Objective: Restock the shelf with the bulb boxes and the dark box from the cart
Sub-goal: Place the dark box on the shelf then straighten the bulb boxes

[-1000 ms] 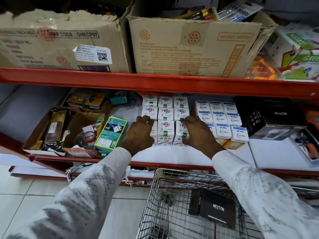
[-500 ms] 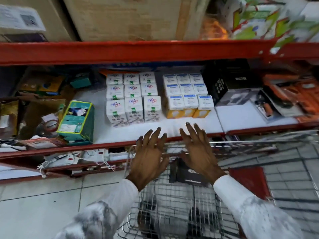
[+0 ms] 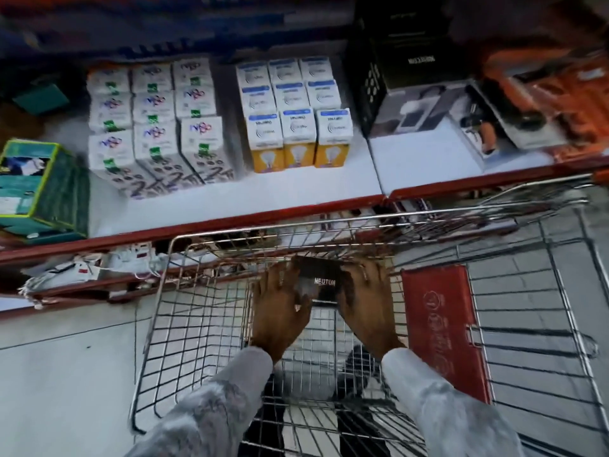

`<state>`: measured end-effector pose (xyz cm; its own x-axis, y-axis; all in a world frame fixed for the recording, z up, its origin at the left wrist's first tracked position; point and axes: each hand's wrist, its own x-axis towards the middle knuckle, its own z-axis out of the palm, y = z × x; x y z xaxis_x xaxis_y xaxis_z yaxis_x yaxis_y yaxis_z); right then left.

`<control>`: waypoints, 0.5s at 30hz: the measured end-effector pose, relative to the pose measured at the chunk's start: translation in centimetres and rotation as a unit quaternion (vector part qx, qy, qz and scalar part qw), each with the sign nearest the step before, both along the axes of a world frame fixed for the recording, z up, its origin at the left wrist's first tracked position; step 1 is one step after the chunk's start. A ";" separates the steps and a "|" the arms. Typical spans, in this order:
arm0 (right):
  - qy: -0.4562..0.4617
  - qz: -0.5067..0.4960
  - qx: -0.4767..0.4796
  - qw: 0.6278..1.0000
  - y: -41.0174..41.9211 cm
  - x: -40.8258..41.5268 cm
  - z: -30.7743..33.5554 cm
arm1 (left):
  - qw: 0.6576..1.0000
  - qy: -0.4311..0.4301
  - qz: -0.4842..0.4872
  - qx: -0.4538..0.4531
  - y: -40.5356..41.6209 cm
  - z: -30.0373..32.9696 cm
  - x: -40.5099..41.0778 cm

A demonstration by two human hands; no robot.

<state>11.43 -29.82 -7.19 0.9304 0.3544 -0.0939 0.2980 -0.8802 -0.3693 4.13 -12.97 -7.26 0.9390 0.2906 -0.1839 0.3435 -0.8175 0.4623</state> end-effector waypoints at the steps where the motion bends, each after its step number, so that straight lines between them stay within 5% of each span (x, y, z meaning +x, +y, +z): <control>1: 0.030 -0.020 0.004 0.999 -0.4 -0.2 -0.9 | 0.999 0.012 0.017 -0.026 -0.5 -0.6 0.0; 3: 0.120 -0.084 0.042 0.988 -0.7 -0.5 -2.4 | 0.993 0.028 0.064 -0.095 -1.2 -1.7 0.4; 8: 0.339 -0.261 0.171 0.888 -0.4 0.4 -4.6 | 0.965 0.050 0.162 -0.201 -2.0 -3.7 1.8; 15: 0.312 -0.272 0.184 0.891 -1.6 0.9 -2.6 | 0.957 0.029 0.214 -0.194 -1.3 -1.8 1.0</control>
<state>12.29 -31.40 -9.74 0.7808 -0.0193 -0.6245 -0.5012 -0.6161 -0.6076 5.12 -14.25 -9.08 0.7341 0.5459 -0.4037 0.6429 -0.3674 0.6721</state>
